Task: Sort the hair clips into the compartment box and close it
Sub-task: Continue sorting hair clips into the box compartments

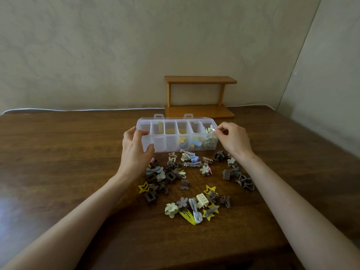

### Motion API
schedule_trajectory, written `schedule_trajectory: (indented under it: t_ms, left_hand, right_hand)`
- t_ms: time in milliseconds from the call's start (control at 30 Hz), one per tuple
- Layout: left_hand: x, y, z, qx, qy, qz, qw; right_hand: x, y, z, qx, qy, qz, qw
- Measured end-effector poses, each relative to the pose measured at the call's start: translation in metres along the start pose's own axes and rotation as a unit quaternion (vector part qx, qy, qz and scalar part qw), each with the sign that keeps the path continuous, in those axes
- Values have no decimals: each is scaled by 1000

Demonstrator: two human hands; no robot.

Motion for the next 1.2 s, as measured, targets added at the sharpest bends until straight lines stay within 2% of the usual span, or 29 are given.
schedule_trajectory:
  t_ms: [133, 300, 367, 467, 567, 733, 833, 1000, 1200]
  left_hand:
    - [1, -2, -2, -16, 39, -8, 999]
    - [10, -2, -13, -161, 115, -101, 975]
    - [9, -4, -20, -228, 103, -54, 967]
    - [-1, -11, -23, -292, 111, 122, 942]
    - [-13, -14, -15, -287, 187, 251, 905]
    - [-12, -9, -10, -280, 241, 233, 899]
    - [-11, -8, -7, -274, 274, 235, 891]
    - [-11, -7, -7, -253, 303, 255, 883]
    - [-7, -4, -4, -243, 318, 257, 880]
  right_hand:
    - [2, -4, -1, -3, 8, -1, 1000]
    - [7, -14, 3, 39, 4, -115, 993]
    - [11, -16, 9, 73, 5, -131, 989]
    - [13, -19, 26, 128, 37, -107, 985]
    - [6, -25, 45, 180, 89, -23, 979]
    - [-12, -32, 56, 230, 91, 136, 959]
    - [-18, -36, 60, 235, 81, 194, 949]
    - [-25, -38, 63, 254, 20, 212, 943]
    - [-18, -34, 58, 238, -4, 181, 954]
Point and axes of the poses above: each hand's wrist, its own y-axis towards the middle knuckle, its own x-axis out of the back of the hand, z = x × y, the point moved 2 cm from there along y, towards the middle knuckle, and after that the axes turned 12 degrees about x, right-handed, at the moved point
